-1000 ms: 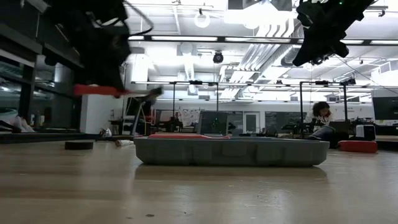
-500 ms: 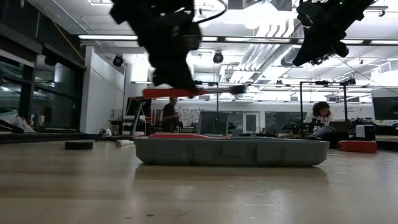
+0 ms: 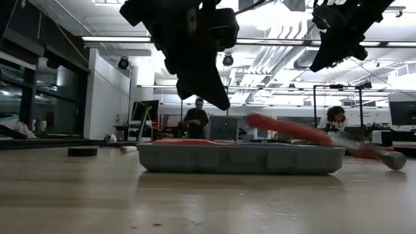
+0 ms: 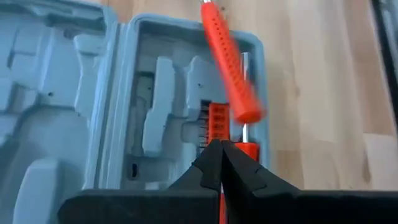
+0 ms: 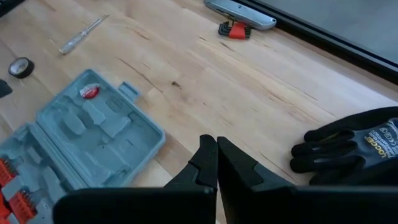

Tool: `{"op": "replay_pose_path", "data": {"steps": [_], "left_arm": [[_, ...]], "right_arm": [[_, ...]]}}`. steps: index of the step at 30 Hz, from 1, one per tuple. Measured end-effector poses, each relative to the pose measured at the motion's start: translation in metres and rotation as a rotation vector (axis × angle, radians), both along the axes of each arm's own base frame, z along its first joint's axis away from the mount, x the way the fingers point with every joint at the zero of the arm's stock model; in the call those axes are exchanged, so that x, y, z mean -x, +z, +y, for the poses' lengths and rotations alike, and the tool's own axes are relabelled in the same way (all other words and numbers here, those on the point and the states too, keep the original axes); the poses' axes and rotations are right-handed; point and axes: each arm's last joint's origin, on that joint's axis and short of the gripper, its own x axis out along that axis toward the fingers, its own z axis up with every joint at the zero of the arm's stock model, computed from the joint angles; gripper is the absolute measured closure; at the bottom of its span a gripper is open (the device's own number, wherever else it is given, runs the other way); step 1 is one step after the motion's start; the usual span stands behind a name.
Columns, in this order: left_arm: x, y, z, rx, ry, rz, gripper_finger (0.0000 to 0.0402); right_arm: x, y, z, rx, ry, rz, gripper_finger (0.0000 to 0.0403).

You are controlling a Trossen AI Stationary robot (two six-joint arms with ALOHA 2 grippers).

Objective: Prefit tool cases
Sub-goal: Put the orange hammer into the gray tool case

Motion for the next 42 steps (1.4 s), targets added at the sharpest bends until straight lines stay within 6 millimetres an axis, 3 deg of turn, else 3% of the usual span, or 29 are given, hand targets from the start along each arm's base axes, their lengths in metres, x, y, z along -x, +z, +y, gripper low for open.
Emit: {"op": "replay_pose_path", "data": {"steps": [11, 15, 20, 26, 30, 36, 42], "left_arm": [[-0.001, 0.002, 0.006, 0.013, 0.041, -0.004, 0.0401], [-0.003, 0.003, 0.007, 0.022, 0.038, -0.027, 0.0401], [-0.008, 0.007, 0.012, 0.023, 0.052, -0.092, 0.0401], [-0.011, 0.008, 0.021, 0.034, 0.102, -0.104, 0.0395], [-0.011, 0.008, 0.023, 0.063, 0.095, -0.098, 0.0369], [-0.011, 0.008, 0.023, 0.062, 0.095, -0.099, 0.031], [-0.011, 0.008, 0.024, 0.043, 0.113, -0.102, 0.0263]], "right_arm": [[0.001, -0.001, 0.0, -0.012, 0.013, 0.021, 0.0402], [0.0, -0.005, 0.006, -0.115, 0.098, 0.024, 0.0402], [-0.003, -0.042, 0.026, -0.245, 0.308, 0.041, 0.0402], [-0.005, -0.088, 0.052, -0.269, 0.531, -0.082, 0.0391], [-0.003, -0.103, 0.06, -0.234, 0.632, -0.14, 0.036], [-0.003, -0.109, 0.069, -0.083, 0.844, -0.098, 0.03], [-0.015, -0.127, 0.075, -0.066, 0.875, -0.027, 0.0264]]}}
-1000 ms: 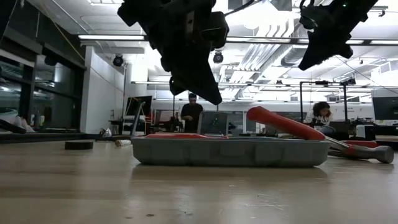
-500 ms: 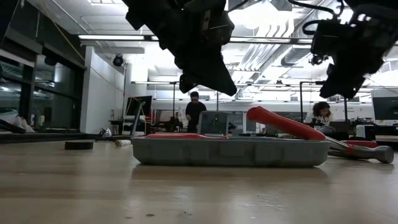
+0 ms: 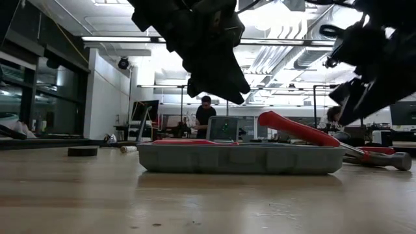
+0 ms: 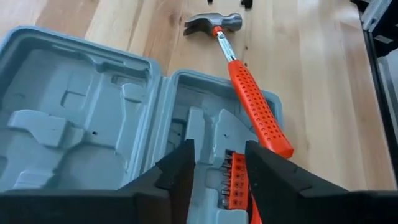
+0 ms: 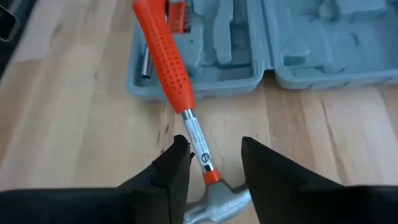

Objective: Prefit tool cases
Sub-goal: Put the orange hammer into the gray tool case

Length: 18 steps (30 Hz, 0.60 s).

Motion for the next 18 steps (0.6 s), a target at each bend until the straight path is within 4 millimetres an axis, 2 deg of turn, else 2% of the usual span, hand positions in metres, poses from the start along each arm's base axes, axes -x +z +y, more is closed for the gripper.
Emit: {"op": "replay_pose_path", "data": {"steps": [6, 12, 15, 18], "left_arm": [[0.0, 0.0, 0.001, -0.022, 0.021, -0.001, 0.0252], [0.001, -0.001, 0.001, -0.023, 0.021, 0.005, 0.0252], [0.001, 0.0, 0.001, -0.023, 0.021, 0.005, 0.0252], [0.001, 0.0, 0.001, -0.023, 0.021, 0.005, 0.0252]], "right_arm": [[-0.012, -0.02, 0.005, -0.005, 0.015, 0.055, 0.0261], [-0.016, -0.038, 0.013, -0.068, 0.077, 0.141, 0.0261], [-0.019, -0.043, 0.015, -0.078, 0.031, 0.157, 0.0262], [-0.02, -0.046, 0.015, -0.116, -0.056, 0.174, 0.0282]]}}
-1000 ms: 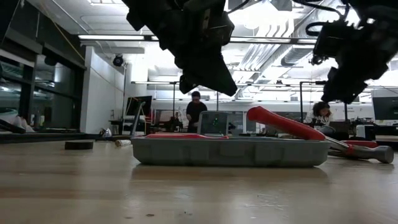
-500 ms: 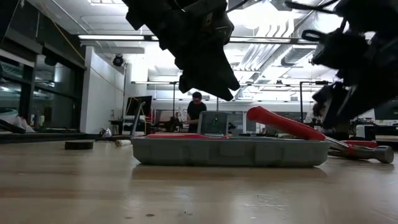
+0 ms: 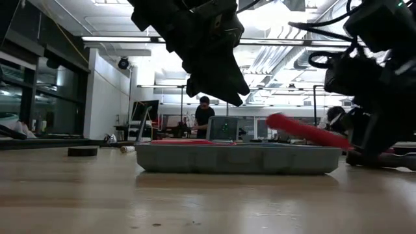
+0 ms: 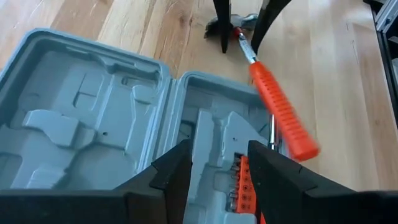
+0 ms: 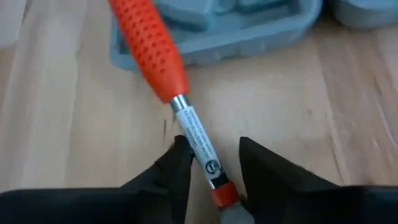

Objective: Prefit tool cases
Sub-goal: Put the orange hammer into the gray tool case

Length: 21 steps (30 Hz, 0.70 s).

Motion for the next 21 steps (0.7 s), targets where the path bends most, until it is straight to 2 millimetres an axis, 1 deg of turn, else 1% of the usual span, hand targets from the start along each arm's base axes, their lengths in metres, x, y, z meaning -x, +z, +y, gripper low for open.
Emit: {"op": "replay_pose_path", "data": {"steps": [2, 4, 5, 9, 13, 17, 21], "left_arm": [[0.0, 0.0, 0.0, 0.0, 0.0, 0.0, 0.0252], [0.0, 0.0, 0.0, 0.0, 0.0, 0.0, 0.0252], [0.0, 0.0, 0.0, 0.0, 0.0, 0.0, 0.0252], [0.0, 0.0, 0.0, 0.002, 0.001, 0.0, 0.0252], [0.001, 0.003, 0.0, 0.001, -0.001, -0.006, 0.0252], [0.005, 0.02, 0.003, -0.019, -0.005, -0.054, 0.0252], [0.012, 0.045, 0.015, -0.071, 0.024, -0.129, 0.0252]], "right_arm": [[-0.001, 0.0, -0.001, -0.037, -0.059, 0.012, 0.0315], [-0.001, 0.001, -0.003, -0.083, -0.12, 0.029, 0.0363], [-0.001, 0.001, -0.004, -0.111, -0.154, 0.042, 0.0377], [-0.003, 0.001, -0.007, -0.206, -0.279, 0.066, 0.0377], [-0.007, 0.005, -0.008, -0.292, -0.272, 0.033, 0.038], [-0.014, 0.021, -0.012, -0.38, -0.223, -0.078, 0.038], [-0.015, 0.036, -0.022, -0.402, -0.244, -0.164, 0.038]]}}
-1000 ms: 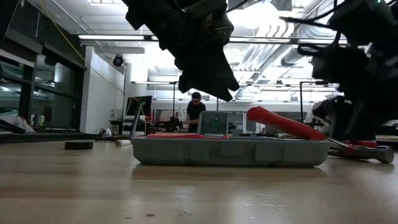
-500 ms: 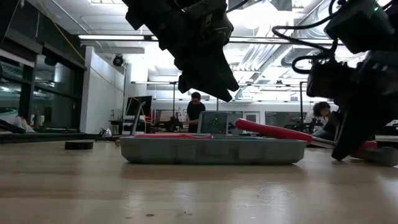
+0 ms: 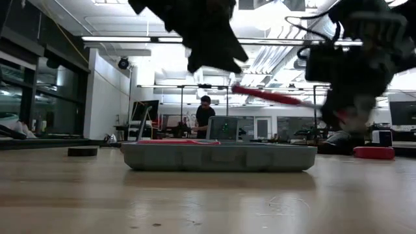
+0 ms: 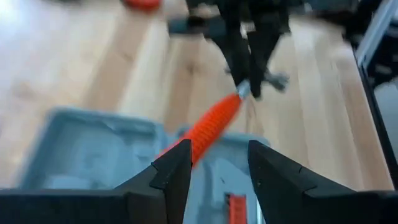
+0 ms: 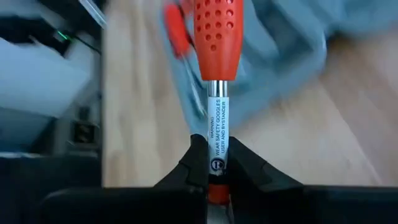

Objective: Prefit tool cases
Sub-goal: Put the orange hammer into the gray tool case

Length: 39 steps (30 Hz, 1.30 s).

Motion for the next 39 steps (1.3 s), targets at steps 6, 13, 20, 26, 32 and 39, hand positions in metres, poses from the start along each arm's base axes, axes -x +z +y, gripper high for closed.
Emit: {"op": "replay_pose_path", "data": {"steps": [6, 13, 20, 26, 32, 39], "left_arm": [[0.019, 0.044, 0.016, -0.177, 0.007, -0.126, 0.0252], [0.037, 0.065, 0.011, -0.59, -0.261, -0.095, 0.025], [0.024, 0.049, 0.009, -0.814, -0.383, 0.161, 0.0245], [0.006, 0.039, 0.005, -0.867, -0.479, 0.171, 0.0245], [0.002, 0.031, -0.001, -0.879, -0.548, 0.186, 0.0245], [0.003, 0.025, -0.004, -0.83, -0.537, 0.225, 0.0276]], "right_arm": [[0.001, 0.029, -0.014, -0.042, 0.022, -0.181, 0.038], [0.004, 0.039, -0.029, -0.155, 0.006, -0.194, 0.038], [0.0, 0.032, -0.037, -0.23, -0.021, -0.132, 0.038], [-0.015, 0.036, -0.036, -0.261, 0.009, -0.11, 0.038], [-0.04, 0.038, -0.036, -0.274, 0.045, -0.087, 0.038], [-0.059, 0.042, -0.04, -0.256, 0.087, -0.111, 0.038]]}}
